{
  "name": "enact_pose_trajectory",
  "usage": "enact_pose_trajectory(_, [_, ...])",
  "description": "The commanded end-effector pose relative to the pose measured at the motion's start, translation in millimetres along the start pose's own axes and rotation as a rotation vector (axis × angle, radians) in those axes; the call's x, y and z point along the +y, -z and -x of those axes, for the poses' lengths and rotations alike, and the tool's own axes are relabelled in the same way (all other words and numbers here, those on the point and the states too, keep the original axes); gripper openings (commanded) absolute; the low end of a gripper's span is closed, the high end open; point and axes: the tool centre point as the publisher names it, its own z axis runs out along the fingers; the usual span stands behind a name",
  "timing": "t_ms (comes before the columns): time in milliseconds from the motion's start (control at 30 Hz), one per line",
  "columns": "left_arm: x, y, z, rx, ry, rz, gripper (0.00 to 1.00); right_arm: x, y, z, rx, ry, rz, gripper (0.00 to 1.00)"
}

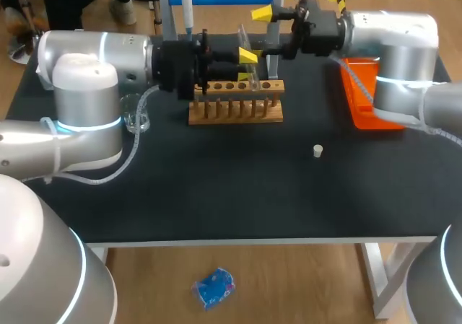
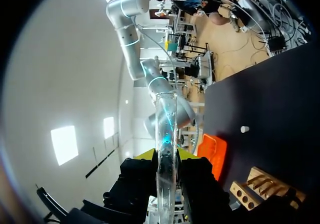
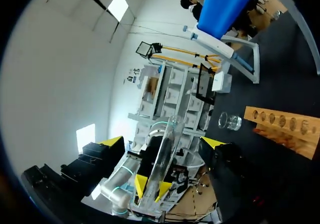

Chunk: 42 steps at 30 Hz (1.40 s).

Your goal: Invert the test tube, pick up the pipette, mount the tip to pipette, aspirate from beaker and dispense into the tube, eject the tip, return the pipette, and cap with the stopper.

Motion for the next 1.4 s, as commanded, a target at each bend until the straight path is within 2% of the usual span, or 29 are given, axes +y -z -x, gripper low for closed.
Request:
enact_pose_trajectory(33, [1.4, 4, 2.0, -0.019, 0.021, -0.021, 0.00, -1, 20, -3, -0.007, 0.087, -0.041, 1.00])
enact_pose_trajectory(100, [1.8, 6, 2.6, -0.031, 0.041, -0.039, 0.00, -1, 28, -6, -0.053, 0.180, -0.088, 1.00])
enact_pose_trajectory(167, [2.2, 9, 3.6, -0.032, 0.061, -0.047, 0.00, -3, 33, -7, -0.079, 0.192, -0.124, 1.00])
enact_pose_trajectory(400, [4.0, 17, 8.0, 0.001, 0.051, -0.030, 0.00, -3, 33, -7, -0.079, 0.192, -0.124, 1.00])
enact_pose_trajectory(967, [3.3, 20, 8.7, 0.002, 0.040, -0.014, 0.00, -3, 33, -7, -0.079, 0.192, -0.124, 1.00])
enact_pose_trajectory(1067, [3.3, 20, 8.7, 0.002, 0.040, -0.014, 0.00, -6, 41, -5, -0.122, 0.320, -0.135, 1.00])
enact_pose_trajectory(1233, [3.3, 20, 8.7, 0.002, 0.040, -0.014, 0.00, -16, 72, -4, -0.176, 0.507, -0.175, 1.00])
enact_pose_trajectory(1300, [3.3, 20, 8.7, 0.002, 0.040, -0.014, 0.00, -23, 85, -1, -0.241, 0.632, -0.204, 1.00])
enact_pose_trajectory(1400, [3.3, 20, 8.7, 0.002, 0.040, -0.014, 0.00, -33, 98, 11, -0.321, 0.697, -0.252, 1.00])
